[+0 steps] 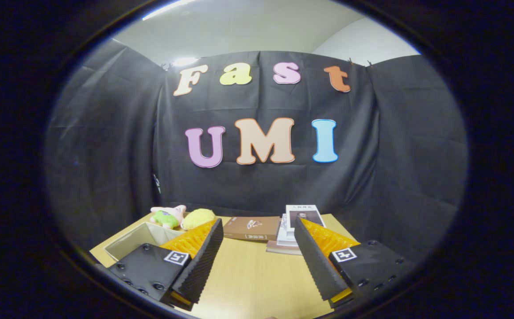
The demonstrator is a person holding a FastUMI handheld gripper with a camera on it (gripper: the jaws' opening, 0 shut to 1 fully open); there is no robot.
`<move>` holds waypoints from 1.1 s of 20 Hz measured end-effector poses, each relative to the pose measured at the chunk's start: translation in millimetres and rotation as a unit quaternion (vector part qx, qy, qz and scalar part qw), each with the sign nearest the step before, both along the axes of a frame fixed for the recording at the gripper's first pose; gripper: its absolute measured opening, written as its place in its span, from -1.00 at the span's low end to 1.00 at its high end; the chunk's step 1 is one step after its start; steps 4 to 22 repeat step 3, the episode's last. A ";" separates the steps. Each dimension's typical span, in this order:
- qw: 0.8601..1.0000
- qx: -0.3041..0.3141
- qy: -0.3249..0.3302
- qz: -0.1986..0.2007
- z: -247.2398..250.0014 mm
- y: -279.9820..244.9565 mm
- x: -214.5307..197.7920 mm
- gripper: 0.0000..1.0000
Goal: Open the storage box then place both shoes into the box .Put the left shoe in first, then the right shoe, with the right side of both shoes facing outward in a uniform manner.
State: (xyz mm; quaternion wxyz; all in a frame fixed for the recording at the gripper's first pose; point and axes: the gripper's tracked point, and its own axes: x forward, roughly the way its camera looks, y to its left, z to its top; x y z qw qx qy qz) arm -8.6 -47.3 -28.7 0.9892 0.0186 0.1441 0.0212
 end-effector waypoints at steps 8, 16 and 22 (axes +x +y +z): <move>1.000 0.005 -0.001 -0.011 0.0 -14.3 0.3 1.00; 1.000 0.005 -0.001 -0.011 0.0 -14.3 0.3 1.00; 1.000 0.005 -0.001 -0.011 0.0 -14.3 0.3 1.00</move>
